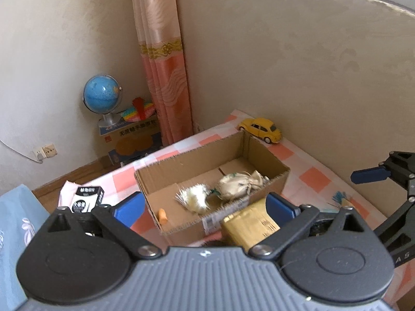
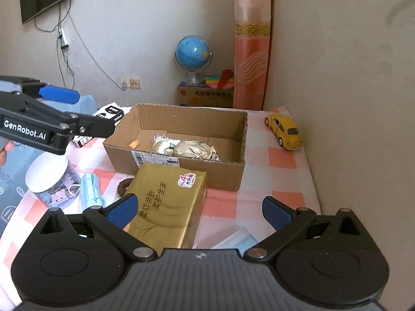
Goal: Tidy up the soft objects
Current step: 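Move the right tool back to the blue patterned sachet on the table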
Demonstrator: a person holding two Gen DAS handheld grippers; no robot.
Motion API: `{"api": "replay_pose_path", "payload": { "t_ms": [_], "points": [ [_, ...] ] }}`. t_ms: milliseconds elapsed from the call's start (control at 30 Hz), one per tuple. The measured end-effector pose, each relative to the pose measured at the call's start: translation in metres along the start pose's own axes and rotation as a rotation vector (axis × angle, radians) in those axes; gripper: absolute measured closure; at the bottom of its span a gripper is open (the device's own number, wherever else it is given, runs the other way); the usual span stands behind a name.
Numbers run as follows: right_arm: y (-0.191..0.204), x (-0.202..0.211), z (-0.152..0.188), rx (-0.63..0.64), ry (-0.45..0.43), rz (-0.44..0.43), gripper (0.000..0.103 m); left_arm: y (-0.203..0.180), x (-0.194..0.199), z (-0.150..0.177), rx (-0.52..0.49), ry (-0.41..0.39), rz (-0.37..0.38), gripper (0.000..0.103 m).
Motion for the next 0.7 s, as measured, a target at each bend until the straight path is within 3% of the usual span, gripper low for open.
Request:
{"api": "replay_pose_path", "payload": {
  "t_ms": [300, 533, 700],
  "points": [
    [0.000, 0.023, 0.045, 0.020, -0.042, 0.020, 0.000, -0.025, 0.022, 0.051, 0.065, -0.003, 0.029, 0.003],
    [-0.012, 0.028, 0.097, 0.044, -0.001, 0.073, 0.000, -0.037, 0.032, 0.099, 0.128, 0.022, 0.033, 0.003],
    [-0.025, 0.030, 0.127, -0.007, 0.019, 0.049, 0.000, -0.050, 0.039, 0.122, 0.135, 0.033, 0.007, 0.003]
  ]
}}
Point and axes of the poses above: each gripper's, at about its wrist camera, not at the fingertips, and x roughly against the way its jaws point, y to its left, z to its underside, the point moved 4 cm from there along -x, roughly the way its jaws point, and after that the axes turned 13 degrees about -x, right-handed, at the moved point
